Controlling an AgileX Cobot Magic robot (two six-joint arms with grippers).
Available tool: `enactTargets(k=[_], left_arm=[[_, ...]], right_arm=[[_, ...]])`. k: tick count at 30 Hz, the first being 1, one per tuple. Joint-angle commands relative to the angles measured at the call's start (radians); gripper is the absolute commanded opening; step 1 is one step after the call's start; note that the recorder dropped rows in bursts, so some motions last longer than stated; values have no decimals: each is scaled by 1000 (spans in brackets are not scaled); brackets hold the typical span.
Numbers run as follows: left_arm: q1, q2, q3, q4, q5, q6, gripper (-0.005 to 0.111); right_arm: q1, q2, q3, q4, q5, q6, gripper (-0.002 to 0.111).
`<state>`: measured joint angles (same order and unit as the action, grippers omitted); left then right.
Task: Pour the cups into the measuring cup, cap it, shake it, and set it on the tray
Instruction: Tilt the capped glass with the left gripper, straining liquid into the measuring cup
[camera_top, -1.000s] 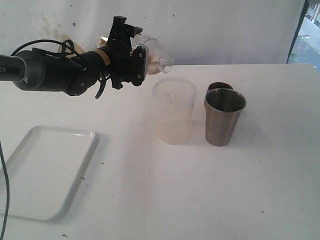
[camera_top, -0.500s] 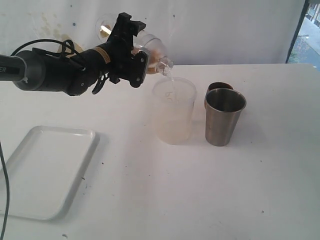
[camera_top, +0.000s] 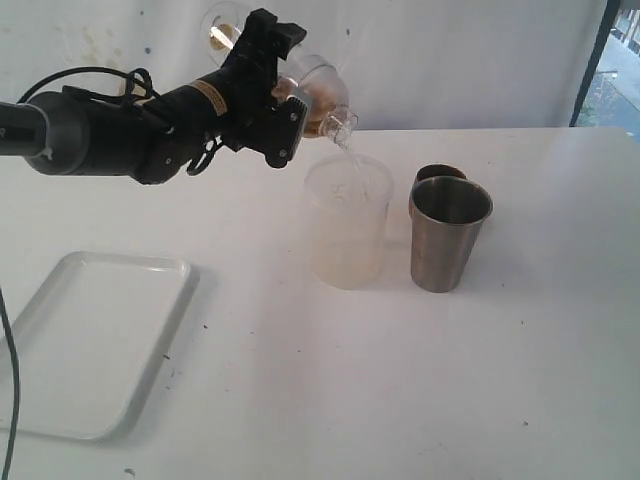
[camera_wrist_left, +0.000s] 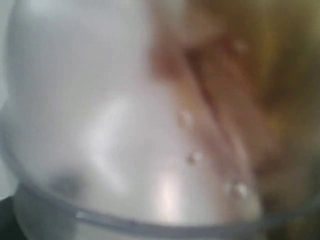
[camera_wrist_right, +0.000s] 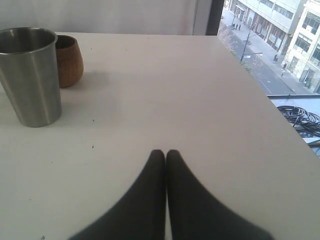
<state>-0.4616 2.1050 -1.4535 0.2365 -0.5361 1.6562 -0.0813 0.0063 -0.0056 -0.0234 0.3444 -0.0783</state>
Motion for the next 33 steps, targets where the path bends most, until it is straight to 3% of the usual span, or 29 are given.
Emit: enactTargets(k=[1,33], left_arm=[[-2,-45,-13,-3,-21,29,0],[-2,-69,-13,33,38,166,0]], right_arm=[[-8,-6,6,-2,-4,4,0],[-8,-6,6,-2,-4,4,0]])
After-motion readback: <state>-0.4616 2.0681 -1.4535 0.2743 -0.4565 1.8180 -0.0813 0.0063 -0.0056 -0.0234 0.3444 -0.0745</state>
